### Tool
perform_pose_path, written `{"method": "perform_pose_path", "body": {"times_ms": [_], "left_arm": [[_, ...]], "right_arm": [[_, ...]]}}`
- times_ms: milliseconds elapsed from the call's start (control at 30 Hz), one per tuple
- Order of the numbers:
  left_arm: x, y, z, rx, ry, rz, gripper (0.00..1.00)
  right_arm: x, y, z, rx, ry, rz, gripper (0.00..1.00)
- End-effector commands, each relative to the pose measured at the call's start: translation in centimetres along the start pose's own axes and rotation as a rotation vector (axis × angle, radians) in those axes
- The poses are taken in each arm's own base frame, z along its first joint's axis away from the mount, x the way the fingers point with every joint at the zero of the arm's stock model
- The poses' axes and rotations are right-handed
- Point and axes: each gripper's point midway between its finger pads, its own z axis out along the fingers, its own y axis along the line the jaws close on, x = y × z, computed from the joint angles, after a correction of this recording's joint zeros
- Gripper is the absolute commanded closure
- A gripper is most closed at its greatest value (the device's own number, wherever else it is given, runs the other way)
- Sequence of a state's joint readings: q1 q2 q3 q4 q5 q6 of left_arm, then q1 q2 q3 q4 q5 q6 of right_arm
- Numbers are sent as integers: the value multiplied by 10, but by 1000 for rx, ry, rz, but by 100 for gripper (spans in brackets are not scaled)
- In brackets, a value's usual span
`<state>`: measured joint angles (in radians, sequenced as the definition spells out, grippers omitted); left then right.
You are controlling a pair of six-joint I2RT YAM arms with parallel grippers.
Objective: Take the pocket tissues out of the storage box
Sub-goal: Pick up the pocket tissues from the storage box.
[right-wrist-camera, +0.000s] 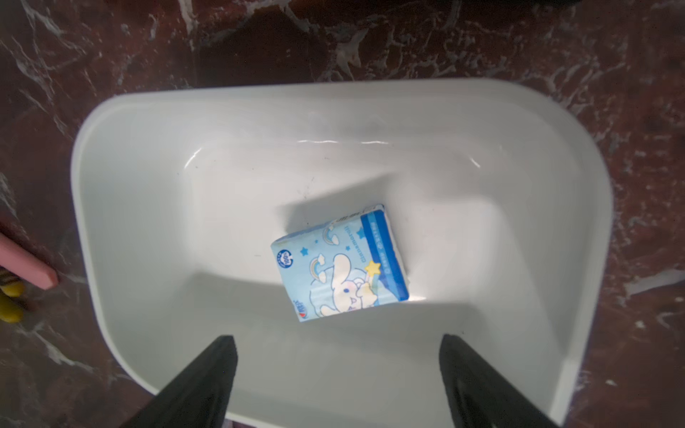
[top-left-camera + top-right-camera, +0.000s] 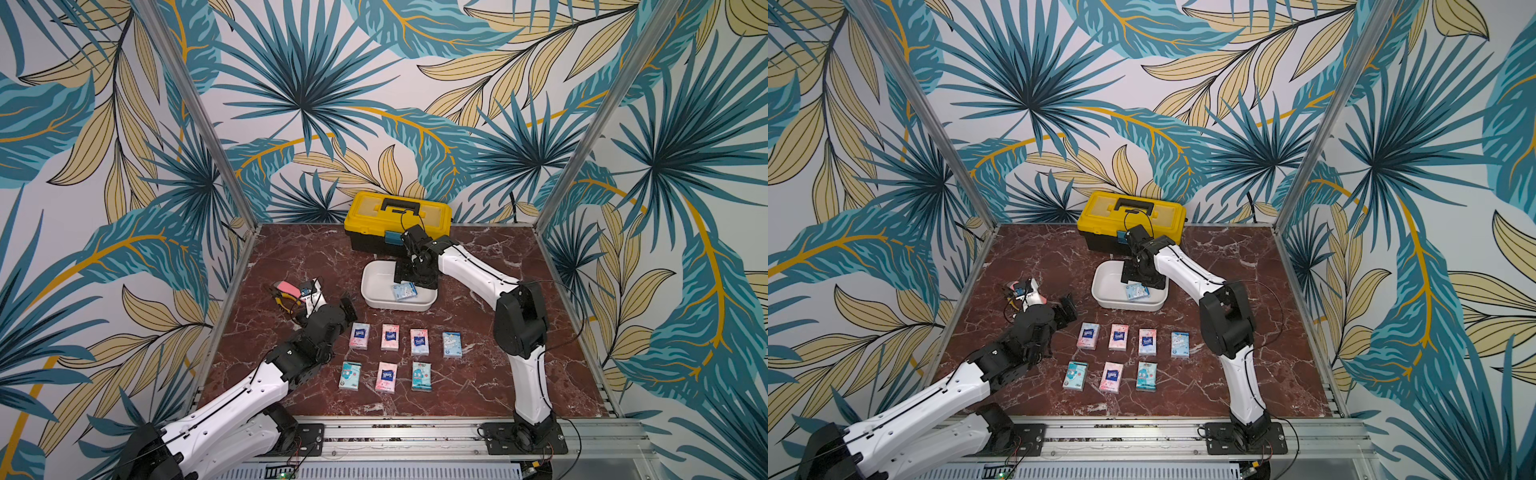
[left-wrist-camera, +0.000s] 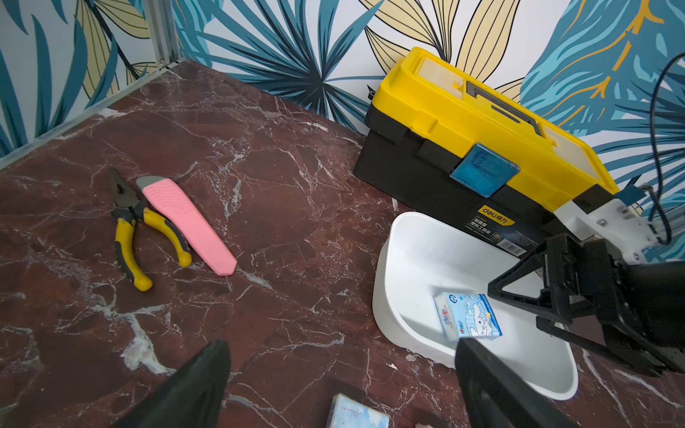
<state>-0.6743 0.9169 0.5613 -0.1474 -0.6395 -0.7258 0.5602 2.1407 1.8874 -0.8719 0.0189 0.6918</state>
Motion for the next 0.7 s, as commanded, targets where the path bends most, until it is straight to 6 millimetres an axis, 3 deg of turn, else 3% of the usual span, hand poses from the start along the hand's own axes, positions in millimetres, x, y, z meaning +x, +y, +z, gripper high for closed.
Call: {"method": "perform_pose_path", "body": {"times_ms": [0, 433, 667], "left_arm": [[5, 8, 1, -15, -3, -7, 0], [5, 9, 0, -14, -3, -13, 0], [5, 10, 1, -20, -8, -9, 0]], "right_arm": [[8, -2, 15, 60, -18, 168, 7], [15, -21, 27, 176, -75, 431, 5], [14, -12, 43, 169, -53, 435, 5]]}}
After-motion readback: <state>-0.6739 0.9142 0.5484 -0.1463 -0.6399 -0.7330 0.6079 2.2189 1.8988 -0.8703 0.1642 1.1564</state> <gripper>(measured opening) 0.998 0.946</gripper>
